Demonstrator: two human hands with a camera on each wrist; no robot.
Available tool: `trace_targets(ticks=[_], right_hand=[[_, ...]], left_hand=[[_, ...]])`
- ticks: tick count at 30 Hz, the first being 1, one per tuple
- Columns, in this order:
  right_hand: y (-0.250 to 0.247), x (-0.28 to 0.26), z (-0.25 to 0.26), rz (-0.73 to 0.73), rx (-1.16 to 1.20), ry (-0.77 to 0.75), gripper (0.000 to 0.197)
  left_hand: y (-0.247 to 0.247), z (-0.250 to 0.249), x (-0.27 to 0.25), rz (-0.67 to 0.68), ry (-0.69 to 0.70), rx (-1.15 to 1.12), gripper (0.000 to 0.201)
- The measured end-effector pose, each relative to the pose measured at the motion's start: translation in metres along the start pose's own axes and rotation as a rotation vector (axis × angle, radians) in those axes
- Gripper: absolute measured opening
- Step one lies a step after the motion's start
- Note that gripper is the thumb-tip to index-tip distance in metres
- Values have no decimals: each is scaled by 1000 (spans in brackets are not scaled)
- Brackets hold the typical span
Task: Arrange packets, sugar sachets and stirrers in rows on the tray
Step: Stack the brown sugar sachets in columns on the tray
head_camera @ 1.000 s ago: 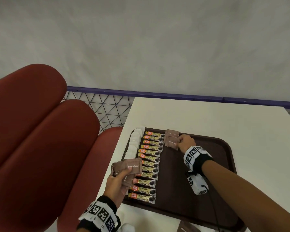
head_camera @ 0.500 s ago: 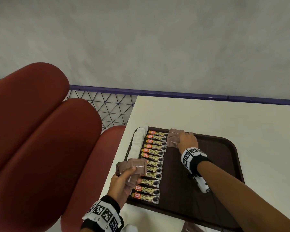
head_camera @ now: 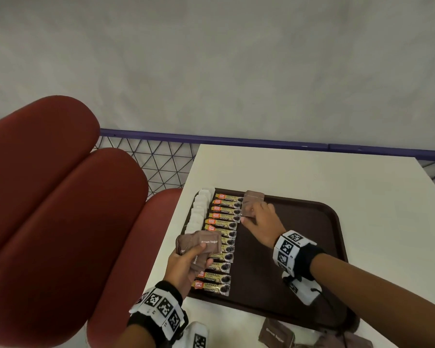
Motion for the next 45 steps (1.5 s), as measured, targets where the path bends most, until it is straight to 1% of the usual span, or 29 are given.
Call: trace_targets(ticks=[3, 5, 8, 10, 12, 13, 16, 18, 21, 23, 24, 25, 27, 28, 30, 33, 36, 37, 41, 45], right_hand=[[11, -15, 16, 172, 128, -64, 35], [17, -22, 26, 271, 187, -76, 39], [24, -28, 35, 336, 267, -76, 42], [28, -31, 38, 375, 349, -65, 34], [32, -33, 37, 399, 424, -20, 19], [34, -34, 36, 395, 467, 0, 15], [32, -34, 31, 346, 543, 39, 23], [26, -32, 26, 292, 530, 76, 17], [7, -23, 11, 125, 464, 143, 14], [-5, -15, -6, 11, 431, 221, 22], [-9, -12, -14, -23, 414, 261, 24], [-12, -9, -21, -37, 393, 298, 21], [-14, -2, -32, -34, 329, 352, 13], [-13, 1, -36, -32, 301, 367, 12], [-10, 8, -42, -31, 264, 396, 10], [-1, 16, -47, -20, 248, 456, 17], [4, 21, -47, -9, 221, 508, 9], [5, 22, -47, -8, 211, 521, 9], [8, 26, -48, 13, 117, 543, 11], [8, 26, -48, 24, -62, 528, 25]], left_hand=[[5, 0, -1, -6, 4, 1, 40], [8, 1, -2, 0, -1, 9, 36], [16, 1, -6, 25, -11, 37, 32], [19, 3, -9, 35, -18, 39, 31], [20, 5, -10, 41, -23, 24, 32], [20, 7, -11, 45, -27, 21, 32], [20, 9, -13, 67, -42, 6, 26], [19, 8, -13, 81, -63, -30, 24], [12, 5, -13, 76, -81, -73, 28], [7, 4, -11, 58, -79, -73, 31], [4, 3, -11, 48, -75, -63, 32], [2, 2, -10, 37, -73, -49, 31], [-5, 3, -9, 4, -69, -3, 30], [-8, 3, -8, -10, -67, 22, 30], [-14, 3, -6, -28, -66, 48, 30], [-19, 2, -5, -44, -64, 42, 30], [-23, 1, -3, -51, -53, 51, 31], [-24, 0, -3, -57, -51, 56, 32], [-30, -1, 0, -65, -55, 56, 32], [-34, 0, 3, -67, -68, 53, 34]])
Point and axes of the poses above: each hand's wrist, its own x-axis towards the middle knuckle, its own y-axis out of the palm, z = x × y, the point moved 5 cm from there along x, towards the middle knuckle, and after that the axes turned 7 degrees about x, right-handed, at the moved point
